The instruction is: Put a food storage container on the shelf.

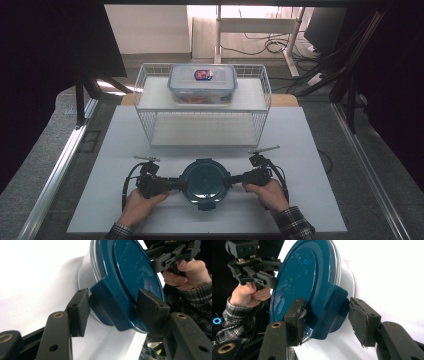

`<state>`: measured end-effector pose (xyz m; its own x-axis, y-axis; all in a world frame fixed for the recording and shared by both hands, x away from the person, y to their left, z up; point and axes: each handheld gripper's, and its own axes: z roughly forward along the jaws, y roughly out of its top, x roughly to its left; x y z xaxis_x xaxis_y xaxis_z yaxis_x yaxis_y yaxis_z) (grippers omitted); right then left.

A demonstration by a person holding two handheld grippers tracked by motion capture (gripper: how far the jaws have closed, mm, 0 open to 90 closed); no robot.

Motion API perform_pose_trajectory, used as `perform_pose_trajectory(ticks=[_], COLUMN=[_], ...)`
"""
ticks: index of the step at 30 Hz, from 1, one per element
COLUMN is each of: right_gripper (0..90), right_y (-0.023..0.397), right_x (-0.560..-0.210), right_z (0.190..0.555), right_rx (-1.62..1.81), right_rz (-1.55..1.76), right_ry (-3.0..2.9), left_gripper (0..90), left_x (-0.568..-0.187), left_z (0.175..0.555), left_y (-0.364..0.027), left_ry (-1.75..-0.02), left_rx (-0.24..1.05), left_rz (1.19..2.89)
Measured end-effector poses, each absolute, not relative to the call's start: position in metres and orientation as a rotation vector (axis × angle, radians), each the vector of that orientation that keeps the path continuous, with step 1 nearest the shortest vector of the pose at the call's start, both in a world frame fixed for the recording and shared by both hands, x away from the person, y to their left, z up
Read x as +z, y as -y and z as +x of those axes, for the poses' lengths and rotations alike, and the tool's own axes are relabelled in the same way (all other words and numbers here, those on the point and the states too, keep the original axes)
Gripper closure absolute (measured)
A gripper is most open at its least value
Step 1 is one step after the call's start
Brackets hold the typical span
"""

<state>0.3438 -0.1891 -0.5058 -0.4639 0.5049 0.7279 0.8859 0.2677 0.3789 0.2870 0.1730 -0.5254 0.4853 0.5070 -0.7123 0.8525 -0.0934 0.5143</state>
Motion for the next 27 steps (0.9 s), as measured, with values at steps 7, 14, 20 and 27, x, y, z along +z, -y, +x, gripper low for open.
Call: perform_pose_trajectory(ticks=[7,14,20,27], right_gripper=[55.4,58.0,57.8,57.9], right_y=[0.192,0.191,0.192,0.195], right_x=[-0.498,-0.479,-0.467,-0.468], right_z=[0.339,0.319,0.315,0.315], right_rx=[-1.086,-1.189,-1.340,-1.362], right_rz=[-1.265,-1.239,-1.209,-1.194], right_ry=[2.047,2.201,2.308,2.289], left_gripper=[53.6,55.9,56.4,56.5], left_x=[-0.517,-0.498,-0.500,-0.490], left_z=[0.282,0.278,0.277,0.277], left_y=[-0.174,-0.168,-0.165,-0.164], left_ry=[-1.162,-1.122,-1.078,-1.056], left_rx=[-0.424,-0.261,-0.233,-0.191], left_rz=[1.733,1.755,1.752,1.755])
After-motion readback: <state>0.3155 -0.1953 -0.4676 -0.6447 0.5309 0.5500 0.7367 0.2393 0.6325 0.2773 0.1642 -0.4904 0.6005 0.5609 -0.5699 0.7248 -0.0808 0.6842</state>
